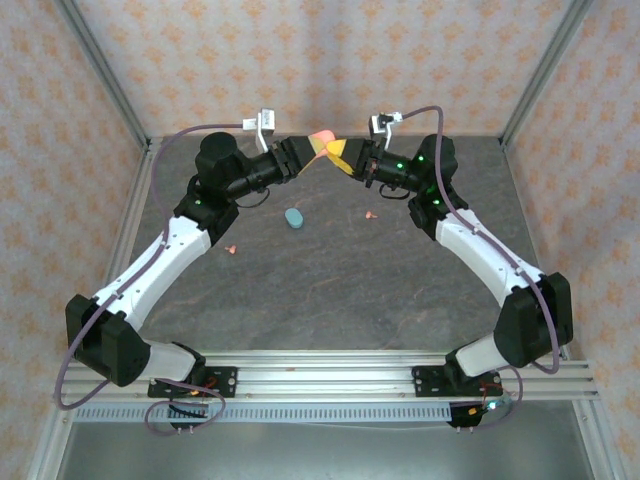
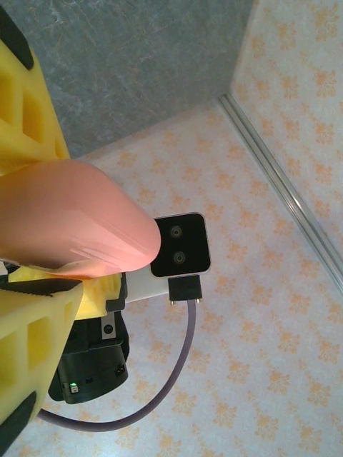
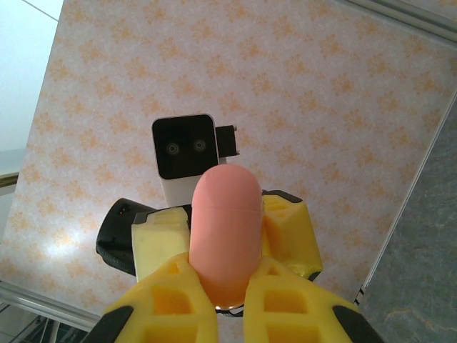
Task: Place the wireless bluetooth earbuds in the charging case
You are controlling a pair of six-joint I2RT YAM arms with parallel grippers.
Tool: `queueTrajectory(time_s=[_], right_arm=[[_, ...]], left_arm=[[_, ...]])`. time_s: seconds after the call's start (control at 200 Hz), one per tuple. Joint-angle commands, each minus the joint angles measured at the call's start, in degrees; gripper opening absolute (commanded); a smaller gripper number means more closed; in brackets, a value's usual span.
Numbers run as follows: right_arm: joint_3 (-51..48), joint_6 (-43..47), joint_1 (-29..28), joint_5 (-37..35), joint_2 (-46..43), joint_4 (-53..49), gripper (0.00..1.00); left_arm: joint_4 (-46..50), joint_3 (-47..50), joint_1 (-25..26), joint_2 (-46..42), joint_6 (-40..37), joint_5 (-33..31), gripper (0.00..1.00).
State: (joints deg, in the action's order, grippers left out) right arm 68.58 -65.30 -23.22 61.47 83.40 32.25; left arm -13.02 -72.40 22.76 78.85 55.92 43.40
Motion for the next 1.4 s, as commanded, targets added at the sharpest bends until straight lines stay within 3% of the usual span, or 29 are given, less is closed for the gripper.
queueTrajectory(time_s=[0.0,0.731,1.016,1.156,1.276,1.396], right_arm=[[1.11,2.22,-0.37,-0.90,-1.83,-0.33,0.00],[0.33,4.10,-0.32,-2.49,-2.89,-2.82,0.00],[0.39,4.91,-0.37,-2.30,-3.20,-4.00,0.00],[0.79,6.48,-0.41,-2.01,-3.41,-5.37,0.00],[1.60,10.15,-0.40,-1.57,-4.29,-8.91,0.20],[3.23,15.64,-0.39,-0.85,-5.36,-14.82,0.32]], left_arm=[[-1.04,-0.14,0.18,-2.03,-0.93,1.13,0.42],[-0.66,0.77,0.18,-3.33,-1.16,1.76,0.37],[-0.38,0.24,0.39,-2.79,-1.40,3.23,0.26],[7.08,-1.48,1.18,-3.99,-9.14,2.90,0.15],[13.39,-2.85,1.82,-5.83,-18.02,1.87,0.00],[19.19,-4.01,1.84,-7.15,-24.91,0.99,0.00]])
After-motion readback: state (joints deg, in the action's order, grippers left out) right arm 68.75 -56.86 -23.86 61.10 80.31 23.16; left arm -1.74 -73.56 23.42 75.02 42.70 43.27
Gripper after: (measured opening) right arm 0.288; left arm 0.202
